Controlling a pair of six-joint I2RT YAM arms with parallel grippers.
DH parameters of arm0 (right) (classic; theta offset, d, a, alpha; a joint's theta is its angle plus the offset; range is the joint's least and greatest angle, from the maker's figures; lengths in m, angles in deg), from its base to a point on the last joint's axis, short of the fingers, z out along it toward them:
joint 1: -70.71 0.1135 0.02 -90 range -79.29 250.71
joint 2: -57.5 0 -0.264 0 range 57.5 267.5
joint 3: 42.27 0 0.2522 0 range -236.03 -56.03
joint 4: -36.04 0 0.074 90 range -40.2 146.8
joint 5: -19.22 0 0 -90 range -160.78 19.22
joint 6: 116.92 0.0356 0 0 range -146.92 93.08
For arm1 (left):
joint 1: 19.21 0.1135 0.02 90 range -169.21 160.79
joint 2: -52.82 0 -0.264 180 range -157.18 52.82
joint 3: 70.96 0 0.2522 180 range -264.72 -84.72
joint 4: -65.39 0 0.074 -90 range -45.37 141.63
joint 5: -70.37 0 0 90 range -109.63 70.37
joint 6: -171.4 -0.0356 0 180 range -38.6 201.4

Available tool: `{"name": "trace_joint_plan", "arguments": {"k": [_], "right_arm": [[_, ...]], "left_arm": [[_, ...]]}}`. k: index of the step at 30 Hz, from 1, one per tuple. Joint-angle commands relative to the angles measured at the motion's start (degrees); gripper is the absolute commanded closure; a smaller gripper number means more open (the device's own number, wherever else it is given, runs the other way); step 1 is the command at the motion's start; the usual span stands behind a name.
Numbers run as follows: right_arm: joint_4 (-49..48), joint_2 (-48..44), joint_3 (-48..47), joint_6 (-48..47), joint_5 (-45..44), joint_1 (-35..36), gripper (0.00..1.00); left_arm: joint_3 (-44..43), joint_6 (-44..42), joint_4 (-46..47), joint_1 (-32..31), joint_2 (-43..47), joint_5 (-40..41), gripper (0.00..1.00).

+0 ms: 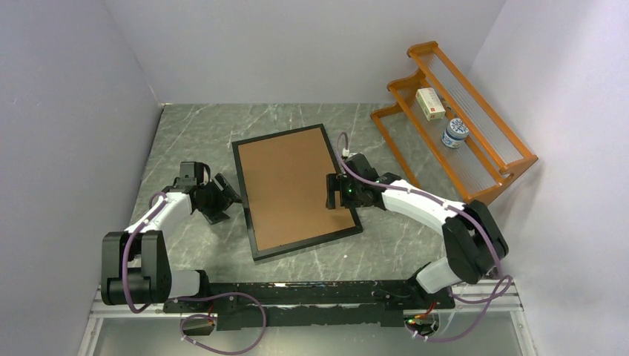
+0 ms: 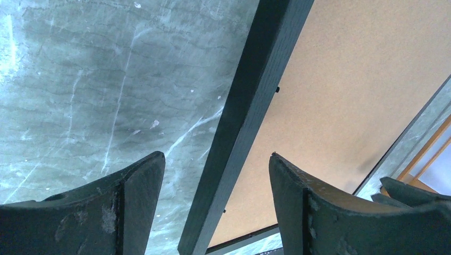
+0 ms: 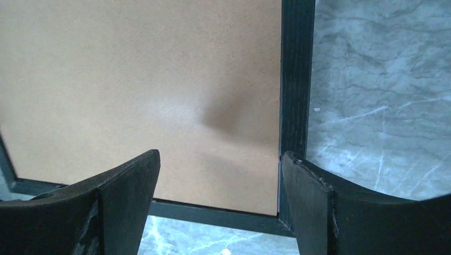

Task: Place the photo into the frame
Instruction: Place the photo frame item in the photo frame, then install the photo frame at the center of the board.

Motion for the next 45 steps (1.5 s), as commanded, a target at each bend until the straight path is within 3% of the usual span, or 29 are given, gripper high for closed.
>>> {"name": "trace_joint_plan", "arguments": {"k": [1,6,12,18,25,32,40,43,45], "right_arm": [[0.75,-5.20,0.13,0.23,-0.28,-0.38,0.12],[-0.13,-7.08,0.39,1.41,-0.46,-0.82,0.14],[-3.85,-3.14,0.32,0.47,-0.31,-4.08,0.10],[-7.26,4.45,-3.31,0.83,5.04,-7.20,0.10],[-10.44,8.45,-2.84,0.55,14.12,-7.84,0.19],[-16.00,3.33,5.66,4.56,23.04,-7.79,0.34],[-23.50,-7.63,17.83,11.94,29.32,-6.42,0.37],[-19.74,-12.11,19.54,12.23,25.43,-5.81,0.37],[-14.28,-14.75,18.74,11.56,16.77,-5.80,0.32]], "left_arm": [[0.11,-1.13,0.19,0.28,1.37,0.49,0.23],[0.11,-1.00,0.25,0.26,1.54,0.18,0.23],[0.49,-0.86,2.12,0.28,-0.02,-0.94,0.23],[-0.47,0.03,7.30,0.28,-5.57,-2.76,0.24],[-0.41,0.35,13.65,0.28,-12.22,-7.56,0.26],[-0.18,0.56,16.71,0.22,-13.54,-12.05,0.27],[6.35,2.40,19.13,0.11,-10.63,-16.26,0.28],[7.85,2.23,15.12,0.11,-7.22,-12.57,0.28],[7.75,1.84,11.82,0.11,-4.60,-8.90,0.28]]}}
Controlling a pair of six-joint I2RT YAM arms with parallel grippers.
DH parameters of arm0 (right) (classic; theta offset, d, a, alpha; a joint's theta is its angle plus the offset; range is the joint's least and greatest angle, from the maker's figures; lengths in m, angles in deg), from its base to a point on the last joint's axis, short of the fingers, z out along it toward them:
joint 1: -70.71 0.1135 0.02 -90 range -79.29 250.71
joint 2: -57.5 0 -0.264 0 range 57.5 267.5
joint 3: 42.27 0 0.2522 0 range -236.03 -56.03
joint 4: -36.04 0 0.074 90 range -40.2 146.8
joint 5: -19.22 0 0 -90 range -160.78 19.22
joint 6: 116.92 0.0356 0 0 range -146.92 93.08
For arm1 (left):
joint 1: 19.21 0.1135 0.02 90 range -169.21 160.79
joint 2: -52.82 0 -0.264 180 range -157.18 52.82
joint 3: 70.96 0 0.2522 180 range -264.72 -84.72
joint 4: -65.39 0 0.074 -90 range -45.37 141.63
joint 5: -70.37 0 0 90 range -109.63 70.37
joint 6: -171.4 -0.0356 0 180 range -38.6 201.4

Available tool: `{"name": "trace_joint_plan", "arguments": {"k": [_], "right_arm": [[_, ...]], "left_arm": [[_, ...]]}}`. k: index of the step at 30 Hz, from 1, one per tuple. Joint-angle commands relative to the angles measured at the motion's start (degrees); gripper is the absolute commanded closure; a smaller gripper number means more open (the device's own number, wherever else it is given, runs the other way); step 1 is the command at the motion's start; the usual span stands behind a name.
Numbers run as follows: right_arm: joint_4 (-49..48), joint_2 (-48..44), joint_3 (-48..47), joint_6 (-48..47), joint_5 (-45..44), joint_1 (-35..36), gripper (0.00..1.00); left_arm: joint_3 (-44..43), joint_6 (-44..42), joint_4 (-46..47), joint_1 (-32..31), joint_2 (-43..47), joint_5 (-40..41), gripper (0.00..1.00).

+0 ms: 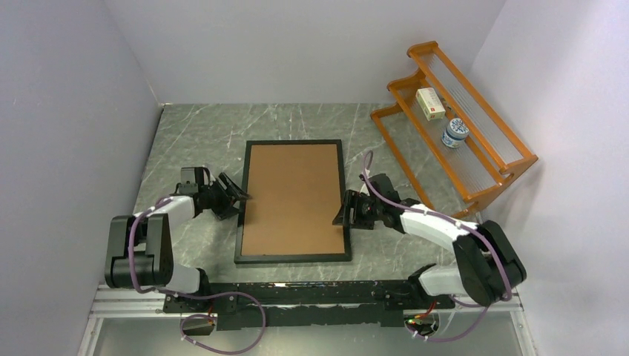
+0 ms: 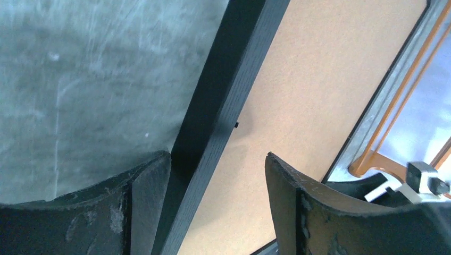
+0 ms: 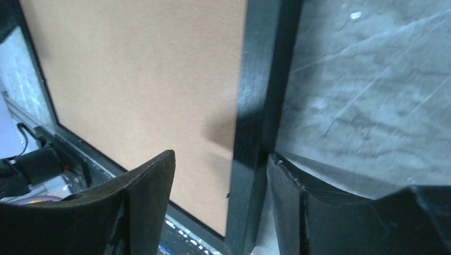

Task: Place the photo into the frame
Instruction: Install the photo frame at the center of the board.

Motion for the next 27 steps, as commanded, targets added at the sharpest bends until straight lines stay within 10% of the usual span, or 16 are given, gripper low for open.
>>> {"name": "trace_joint_plan", "arguments": {"k": [1,8,27], "right_arm": [[4.21,-6.29,-2.15,2.88,-7.42,1.43,0.30],[10.14,-1.44,-12.33,-1.22,-19.02,1.42,0.22],[-6.71,19.66,-21.93,2.99,3.27,9.95,0.51]], "left_arm": [[2.04,0.19,-9.85,-1.42,4.01,3.94,0.27],[-2.51,-2.92,-13.72,-1.44,3.72,7.37,0.32],[-5.08,-2.89,-17.82,-9.29,-2.72,15.64,0.53]]}}
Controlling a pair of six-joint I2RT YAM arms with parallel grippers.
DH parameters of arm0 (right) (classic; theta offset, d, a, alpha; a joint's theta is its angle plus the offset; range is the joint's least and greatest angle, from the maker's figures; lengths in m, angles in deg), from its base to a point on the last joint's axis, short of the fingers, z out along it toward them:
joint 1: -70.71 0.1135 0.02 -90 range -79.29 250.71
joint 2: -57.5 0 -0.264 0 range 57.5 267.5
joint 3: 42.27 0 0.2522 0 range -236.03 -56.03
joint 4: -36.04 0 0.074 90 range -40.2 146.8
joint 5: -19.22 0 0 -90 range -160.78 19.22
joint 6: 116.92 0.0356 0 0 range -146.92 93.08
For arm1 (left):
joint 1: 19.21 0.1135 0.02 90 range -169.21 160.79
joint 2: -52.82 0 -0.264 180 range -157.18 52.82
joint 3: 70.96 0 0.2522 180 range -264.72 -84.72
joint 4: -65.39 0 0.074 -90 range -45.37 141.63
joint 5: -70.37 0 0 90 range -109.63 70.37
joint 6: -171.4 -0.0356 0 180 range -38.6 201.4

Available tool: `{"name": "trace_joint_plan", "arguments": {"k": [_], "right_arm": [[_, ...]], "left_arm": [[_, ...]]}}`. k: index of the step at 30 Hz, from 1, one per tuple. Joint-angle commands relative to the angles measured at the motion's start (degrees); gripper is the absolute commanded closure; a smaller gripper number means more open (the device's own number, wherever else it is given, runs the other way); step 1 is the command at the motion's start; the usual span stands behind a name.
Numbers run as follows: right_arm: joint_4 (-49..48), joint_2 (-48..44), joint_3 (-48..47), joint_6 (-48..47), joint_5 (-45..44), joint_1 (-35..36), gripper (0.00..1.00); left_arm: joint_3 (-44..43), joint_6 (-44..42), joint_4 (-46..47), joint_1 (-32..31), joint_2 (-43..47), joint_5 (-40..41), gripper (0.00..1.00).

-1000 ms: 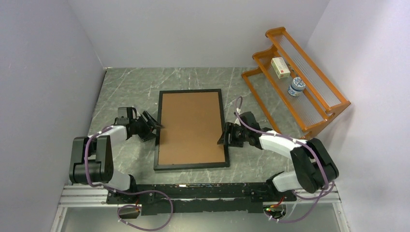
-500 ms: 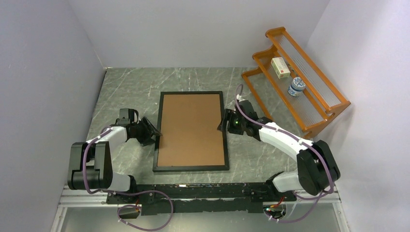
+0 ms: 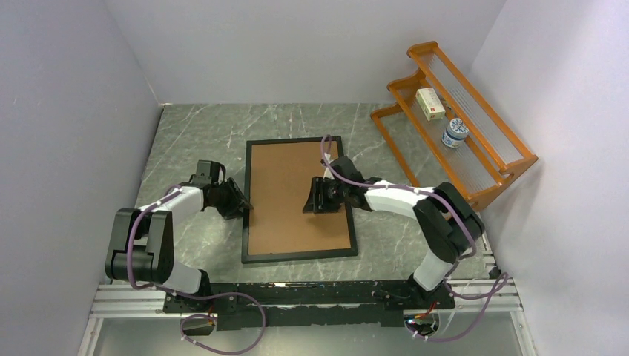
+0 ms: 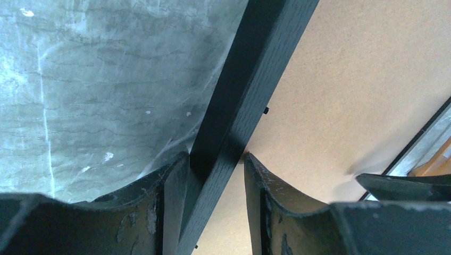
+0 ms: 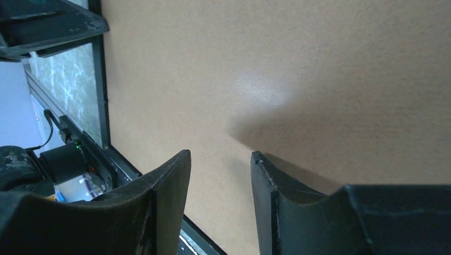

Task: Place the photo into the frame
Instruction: Install the photo frame at the center of the board.

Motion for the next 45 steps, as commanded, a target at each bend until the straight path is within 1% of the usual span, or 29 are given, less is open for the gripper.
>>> {"name": "trace_joint_plan", "arguments": {"k": [1,4,6,9,12,15,19,23,27,30,32,37,41,43,45], "right_arm": [[-2.76,3.25,-3.02,3.36,1.04,0.73,0.51],[3.53,5.04,-4.49,3.35,-4.08,0.81,0.51],[7.58,5.59,-5.78,2.89,-7.07,0.85,0.49],[9.32,3.38,-6.73,1.81,-8.69,0.84,0.48],[9.48,-1.21,-7.55,1.42,-9.96,0.65,0.47],[10.71,-6.45,-8.31,1.96,-15.65,0.48,0.46],[14.03,-11.55,-8.62,2.08,-27.58,-0.22,0.42],[16.19,-14.70,-7.90,1.72,-32.52,-2.25,0.37],[18.23,-13.89,-7.97,0.44,-33.21,-5.05,0.32],[20.08,-11.05,-8.67,-0.85,-34.32,-7.15,0.25],[20.07,-8.97,-8.74,-2.27,-33.03,-8.82,0.23],[20.43,-3.86,-9.79,-7.71,-29.48,-9.63,0.23],[21.71,-0.35,-10.37,-9.41,-26.18,-9.66,0.22],[22.22,1.04,-10.18,-10.00,-25.85,-9.63,0.24],[22.99,2.38,-10.14,-10.75,-26.38,-9.62,0.28]], "left_arm": [[0.73,-0.76,-3.62,-1.39,-1.40,4.00,0.52],[0.85,-1.16,-2.24,-1.45,-0.72,1.43,0.53],[1.19,-1.46,-0.93,-1.59,-0.70,-0.49,0.53],[2.02,-1.68,0.91,-1.69,-0.91,-3.97,0.53],[2.39,-1.28,1.47,-1.69,0.19,-5.43,0.53],[2.23,-1.02,0.31,-1.69,2.32,-4.37,0.50],[2.43,-1.38,-1.19,-1.69,4.24,-2.55,0.44],[3.54,-1.36,-1.48,-1.69,4.85,-1.30,0.39],[4.40,-0.79,-0.43,-1.73,4.29,-1.73,0.35],[4.38,-0.79,-0.67,-1.77,3.97,-1.41,0.34],[4.21,-1.10,-1.03,-1.85,3.88,-1.08,0.33],[3.63,-1.40,-2.19,-2.08,3.37,-0.88,0.34],[4.01,-0.77,-0.57,-2.50,2.01,-2.61,0.39],[4.42,-0.17,0.40,-3.05,1.27,-3.18,0.42],[5.00,0.42,1.42,-3.75,0.98,-3.58,0.44]]}}
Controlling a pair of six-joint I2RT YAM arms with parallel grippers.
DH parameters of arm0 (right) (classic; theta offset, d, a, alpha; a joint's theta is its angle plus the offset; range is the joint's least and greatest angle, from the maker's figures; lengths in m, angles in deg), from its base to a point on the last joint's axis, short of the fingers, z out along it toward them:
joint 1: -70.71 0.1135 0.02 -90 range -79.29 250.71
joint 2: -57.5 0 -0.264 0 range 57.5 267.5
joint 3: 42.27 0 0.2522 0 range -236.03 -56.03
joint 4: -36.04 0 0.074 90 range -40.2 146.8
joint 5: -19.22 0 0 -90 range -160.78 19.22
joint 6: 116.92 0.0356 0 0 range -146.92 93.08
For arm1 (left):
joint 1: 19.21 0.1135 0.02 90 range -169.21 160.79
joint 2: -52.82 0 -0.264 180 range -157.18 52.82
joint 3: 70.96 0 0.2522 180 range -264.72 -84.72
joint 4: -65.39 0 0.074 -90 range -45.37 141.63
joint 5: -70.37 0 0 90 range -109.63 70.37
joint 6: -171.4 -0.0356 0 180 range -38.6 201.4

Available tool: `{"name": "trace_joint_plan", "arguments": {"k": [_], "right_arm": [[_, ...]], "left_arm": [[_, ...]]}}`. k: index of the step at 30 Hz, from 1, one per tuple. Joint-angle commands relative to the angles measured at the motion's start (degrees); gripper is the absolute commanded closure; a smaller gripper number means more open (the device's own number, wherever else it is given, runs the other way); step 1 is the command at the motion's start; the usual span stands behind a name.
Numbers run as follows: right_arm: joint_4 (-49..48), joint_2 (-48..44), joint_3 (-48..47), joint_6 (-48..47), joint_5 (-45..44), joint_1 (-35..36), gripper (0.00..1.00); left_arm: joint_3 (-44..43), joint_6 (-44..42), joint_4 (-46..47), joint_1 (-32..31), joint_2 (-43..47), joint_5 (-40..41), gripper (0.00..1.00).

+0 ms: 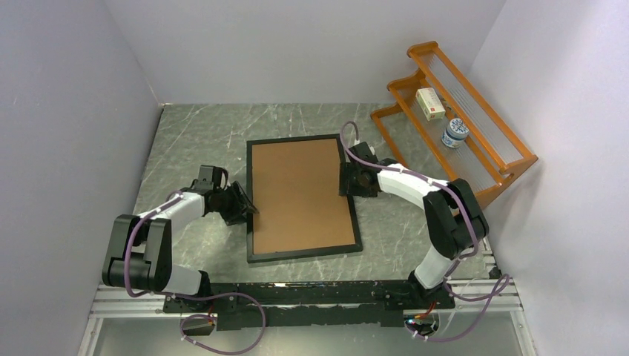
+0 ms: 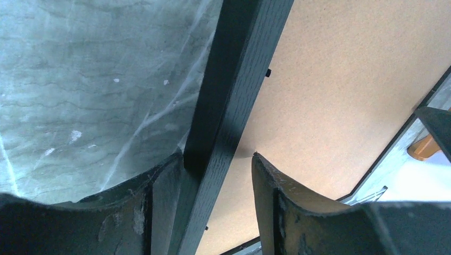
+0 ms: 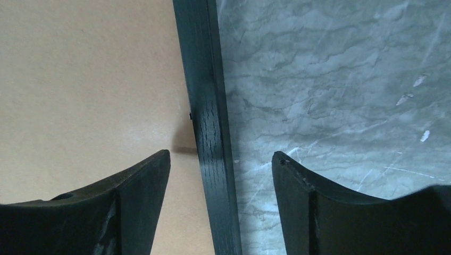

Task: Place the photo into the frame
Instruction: Install the photo frame at the center of the board.

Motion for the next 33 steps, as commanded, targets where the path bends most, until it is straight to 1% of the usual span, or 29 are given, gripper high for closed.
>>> {"name": "trace_joint_plan", "arguments": {"k": [1,8,10,12,14,16,19,21,22,25,27,29,31,33], "right_arm": [[2.03,2.21,-2.10,-3.47,0.73,0.15,0.31],[5.68,4.70,-2.27,-4.80,-5.31,0.59,0.37],[6.79,3.15,-2.92,-4.23,-6.51,0.73,0.37],[6.52,-0.29,-3.46,-3.71,-6.07,0.79,0.37],[6.10,-3.80,-4.75,-3.33,-4.21,0.81,0.35],[4.64,-6.79,-5.94,-3.19,0.10,0.85,0.35],[-0.29,-9.07,-5.27,-1.74,13.00,1.05,0.35],[-4.93,-8.46,-3.79,0.80,22.17,2.01,0.41],[-7.89,-7.72,-2.70,2.45,25.89,3.03,0.46],[-16.51,-4.05,-0.15,7.48,34.07,8.13,0.60],[-20.53,-1.19,-0.02,10.06,36.46,12.24,0.67],[-25.45,1.32,0.28,13.31,37.94,15.69,0.73],[-30.63,3.43,0.68,17.11,39.47,17.85,0.79],[-36.76,5.43,1.26,20.51,40.77,18.94,0.84]], "left_arm": [[2.35,0.69,1.33,-1.98,-2.06,-0.84,0.45],[3.80,1.10,3.89,-4.31,-1.72,-2.52,0.48],[4.54,1.12,5.12,-4.97,-0.89,-3.58,0.49],[6.40,1.94,8.64,-5.44,1.41,-4.79,0.49],[8.99,3.28,13.32,-5.66,4.22,-5.72,0.49],[10.39,3.77,15.42,-5.64,6.89,-4.85,0.49],[10.83,4.77,12.82,-5.64,10.69,-0.13,0.49],[11.34,5.91,11.16,-5.63,13.04,2.35,0.50],[11.48,6.17,10.70,-5.63,14.02,3.12,0.51],[11.90,6.51,10.17,-5.63,15.73,4.49,0.53],[11.68,6.41,9.80,-5.63,14.71,4.34,0.56],[11.35,5.91,9.95,-5.54,12.71,2.93,0.61],[11.46,5.49,11.38,-5.54,10.35,0.41,0.66],[11.85,5.18,12.82,-5.54,8.23,-1.63,0.69]]}}
